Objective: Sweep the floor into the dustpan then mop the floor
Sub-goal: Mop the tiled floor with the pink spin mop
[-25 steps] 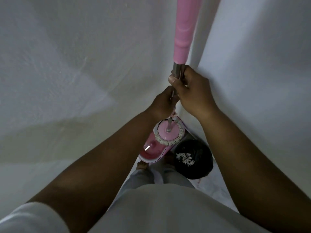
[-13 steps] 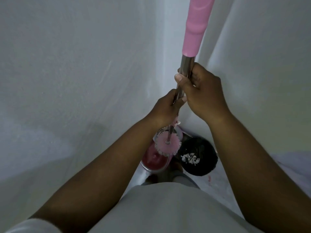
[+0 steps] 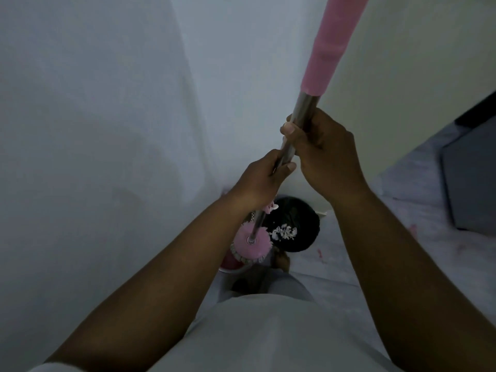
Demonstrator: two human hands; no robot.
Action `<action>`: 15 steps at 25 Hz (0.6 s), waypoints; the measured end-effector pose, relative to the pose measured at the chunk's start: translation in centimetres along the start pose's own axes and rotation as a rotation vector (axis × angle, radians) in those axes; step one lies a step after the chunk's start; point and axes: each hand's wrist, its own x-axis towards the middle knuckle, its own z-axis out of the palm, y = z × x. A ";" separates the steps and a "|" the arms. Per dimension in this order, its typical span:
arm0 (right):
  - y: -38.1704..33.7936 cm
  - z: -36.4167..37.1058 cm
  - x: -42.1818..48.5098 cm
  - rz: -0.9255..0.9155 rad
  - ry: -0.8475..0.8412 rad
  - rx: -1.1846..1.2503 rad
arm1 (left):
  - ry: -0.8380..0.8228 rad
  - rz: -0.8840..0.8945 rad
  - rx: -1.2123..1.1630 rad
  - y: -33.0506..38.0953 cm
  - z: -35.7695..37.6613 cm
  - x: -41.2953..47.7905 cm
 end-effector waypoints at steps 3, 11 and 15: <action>1.1 -3.4 -1.9 0.033 0.080 -0.007 | -0.085 0.061 0.038 1.9 2.8 0.0; 7.4 -14.7 -8.1 0.160 0.230 0.036 | -0.320 0.121 0.117 7.8 15.2 -0.2; 12.7 -22.8 -13.4 0.279 0.343 -0.016 | -0.477 0.150 0.135 11.4 25.2 -0.9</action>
